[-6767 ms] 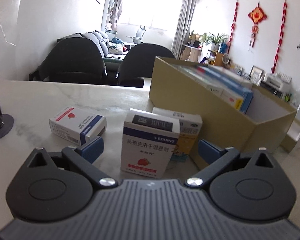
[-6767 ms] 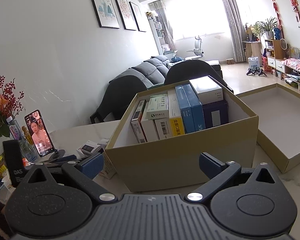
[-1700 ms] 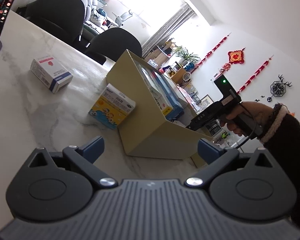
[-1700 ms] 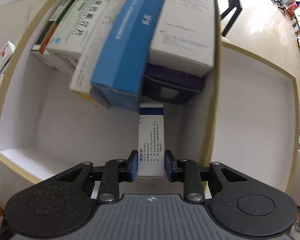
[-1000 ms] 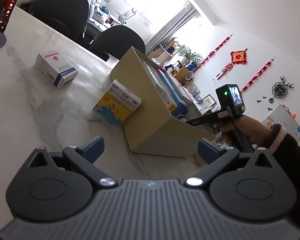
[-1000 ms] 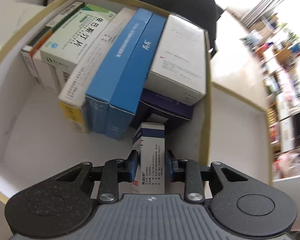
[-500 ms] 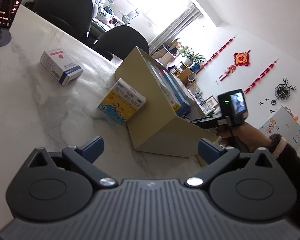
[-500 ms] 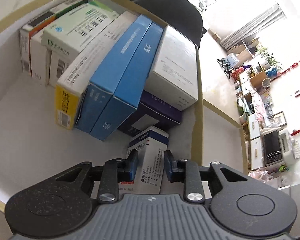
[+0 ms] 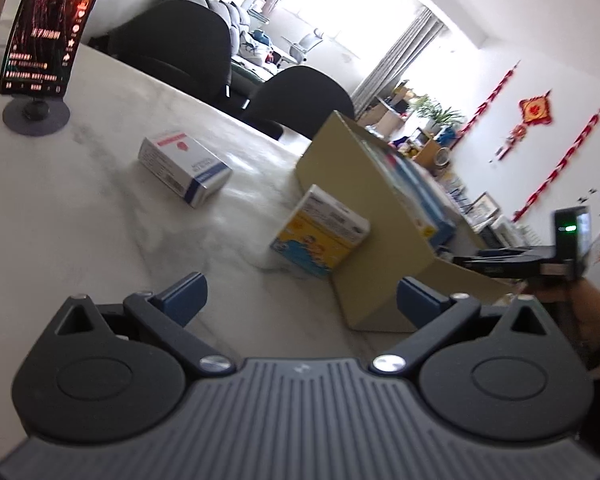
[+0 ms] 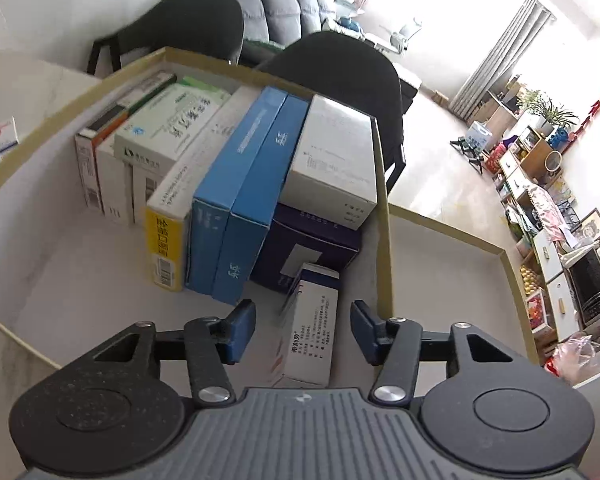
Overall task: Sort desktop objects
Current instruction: 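Open the right gripper to release the box and withdraw, then move the left gripper to the yellow-white children's medicine box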
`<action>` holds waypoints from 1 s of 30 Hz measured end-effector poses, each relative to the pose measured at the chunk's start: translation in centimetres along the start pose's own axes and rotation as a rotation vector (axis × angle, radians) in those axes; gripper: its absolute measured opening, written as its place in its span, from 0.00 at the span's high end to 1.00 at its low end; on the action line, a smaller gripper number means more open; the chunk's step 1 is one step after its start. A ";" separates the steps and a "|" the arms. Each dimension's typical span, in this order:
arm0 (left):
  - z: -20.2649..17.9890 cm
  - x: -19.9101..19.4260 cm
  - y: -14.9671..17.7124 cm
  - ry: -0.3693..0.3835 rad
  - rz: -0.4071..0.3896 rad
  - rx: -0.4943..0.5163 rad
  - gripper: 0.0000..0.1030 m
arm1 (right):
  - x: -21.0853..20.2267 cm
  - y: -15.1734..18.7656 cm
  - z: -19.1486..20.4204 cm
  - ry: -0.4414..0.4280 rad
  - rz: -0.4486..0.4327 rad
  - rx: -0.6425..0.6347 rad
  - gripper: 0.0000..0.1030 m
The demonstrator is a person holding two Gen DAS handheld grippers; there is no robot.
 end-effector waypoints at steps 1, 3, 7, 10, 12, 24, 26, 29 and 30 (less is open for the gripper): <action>-0.1 0.4 -0.2 -0.015 0.005 0.011 0.00 | 0.0 -0.1 -0.2 -0.010 -0.013 0.005 0.34; -0.4 1.3 -0.6 -0.042 0.015 0.042 0.00 | -0.3 -0.2 -0.3 -0.024 -0.034 0.014 0.32; -1.3 2.9 -1.5 -0.066 0.029 0.094 0.00 | -1.2 0.1 -0.5 -0.029 -0.078 0.020 0.29; -2.0 3.8 -2.1 -0.075 0.033 0.128 0.00 | -1.9 0.4 -0.8 -0.053 -0.118 0.048 0.26; -2.5 4.1 -2.7 -0.075 0.026 0.158 0.00 | -2.5 0.8 -1.1 -0.076 -0.149 0.083 0.22; -4.6 5.3 -5.4 -0.022 -0.061 0.549 0.00 | -5.9 5.1 -2.3 -0.194 -0.290 0.219 0.17; -4.8 5.8 -5.6 0.004 -0.052 0.612 0.00 | -6.5 5.8 -2.5 -0.218 -0.308 0.248 0.17; -4.8 6.8 -6.0 0.038 -0.025 0.681 0.00 | -7.1 6.9 -2.8 -0.247 -0.331 0.291 0.17; -4.7 7.1 -6.1 0.055 -0.015 0.699 0.01 | -7.2 7.2 -2.9 -0.255 -0.337 0.305 0.17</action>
Point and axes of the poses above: each gripper's, at about its wrist camera, not at the fingertips, and x roughly the way its jaws point, z to its left, y to its underside, the point moved 7 cm from there along x, roughly the way its jaws point, and after that the axes turned 13 degrees about z, right-handed, at the moved point
